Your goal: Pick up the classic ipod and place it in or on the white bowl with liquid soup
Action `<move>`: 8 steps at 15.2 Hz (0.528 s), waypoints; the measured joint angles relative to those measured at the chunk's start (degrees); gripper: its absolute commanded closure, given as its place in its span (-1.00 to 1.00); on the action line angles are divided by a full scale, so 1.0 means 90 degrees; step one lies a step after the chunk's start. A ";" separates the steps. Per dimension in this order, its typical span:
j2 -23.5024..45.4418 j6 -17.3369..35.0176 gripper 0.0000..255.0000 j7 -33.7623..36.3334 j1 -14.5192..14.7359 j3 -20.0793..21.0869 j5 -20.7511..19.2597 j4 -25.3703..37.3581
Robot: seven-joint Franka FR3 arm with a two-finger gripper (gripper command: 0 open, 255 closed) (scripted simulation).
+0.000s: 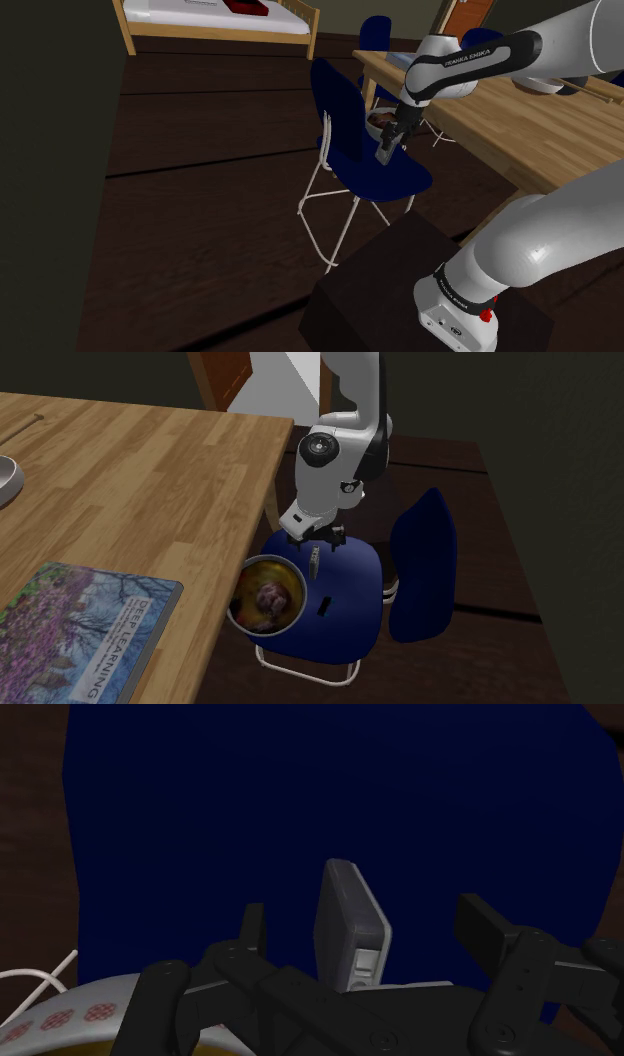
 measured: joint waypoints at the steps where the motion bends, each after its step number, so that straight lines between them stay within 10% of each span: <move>1: 0.0000 0.0005 -1.00 -0.0001 -0.0001 -0.0001 0.0000 -0.0004; 4: 0.0001 0.0009 -1.00 -0.0002 -0.0001 -0.0002 -0.0001 -0.0006; 5: 0.0001 0.0009 1.00 -0.0002 -0.0001 -0.0002 -0.0001 -0.0006; 8: 0.0001 0.0008 1.00 -0.0002 -0.0001 -0.0002 -0.0001 -0.0006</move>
